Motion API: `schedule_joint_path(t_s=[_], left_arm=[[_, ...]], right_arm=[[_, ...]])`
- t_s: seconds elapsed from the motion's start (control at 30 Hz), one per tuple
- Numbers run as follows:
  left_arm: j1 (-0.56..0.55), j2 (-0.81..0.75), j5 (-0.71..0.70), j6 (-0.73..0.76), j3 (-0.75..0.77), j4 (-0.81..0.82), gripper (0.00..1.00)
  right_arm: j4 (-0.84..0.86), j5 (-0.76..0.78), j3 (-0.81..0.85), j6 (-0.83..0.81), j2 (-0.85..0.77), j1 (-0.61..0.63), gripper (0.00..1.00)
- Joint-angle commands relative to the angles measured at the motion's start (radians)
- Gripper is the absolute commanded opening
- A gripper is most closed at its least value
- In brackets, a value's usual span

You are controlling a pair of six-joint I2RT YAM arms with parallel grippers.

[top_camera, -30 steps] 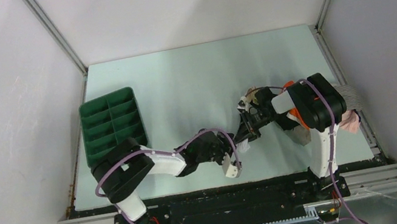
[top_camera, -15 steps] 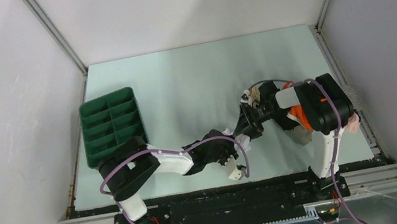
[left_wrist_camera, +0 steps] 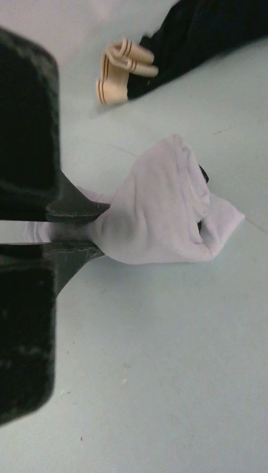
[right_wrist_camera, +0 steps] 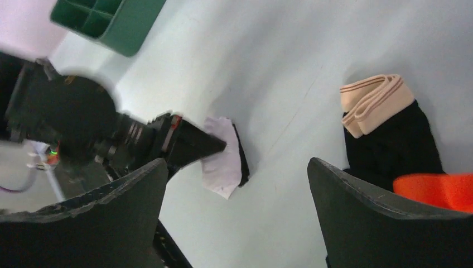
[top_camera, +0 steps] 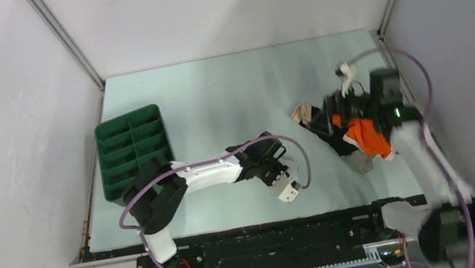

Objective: Roll the underwear
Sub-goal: Roll the underwear to the center of the board.

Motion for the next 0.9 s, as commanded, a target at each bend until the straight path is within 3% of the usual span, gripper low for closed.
schedule_joint_path(t_s=[0.0, 0.1, 0.2, 0.3, 0.57, 0.87], left_arm=[[0.033, 0.13, 0.125, -0.229, 0.178, -0.603, 0.0], [0.044, 0.247, 0.27, -0.406, 0.32, -0.753, 0.0], [0.075, 0.274, 0.336, -0.609, 0.304, -0.696, 0.0], [0.124, 0.278, 0.4, -0.748, 0.273, -0.613, 0.0], [0.159, 0.341, 0.459, -0.827, 0.31, -0.608, 0.01], [0.175, 0.383, 0.47, -0.845, 0.349, -0.622, 0.03]], right_arm=[[0.244, 0.17, -0.303, -0.107, -0.404, 0.064, 0.99], [0.133, 0.244, -0.35, -0.224, -0.512, 0.191, 0.99], [-0.015, 0.274, -0.394, -0.361, -0.568, 0.32, 0.86], [-0.044, 0.228, -0.44, -0.442, -0.606, 0.341, 0.77], [0.01, 0.279, -0.472, -0.758, -0.485, 0.576, 0.6], [0.319, 0.388, -0.502, -0.82, -0.238, 0.644, 0.72]])
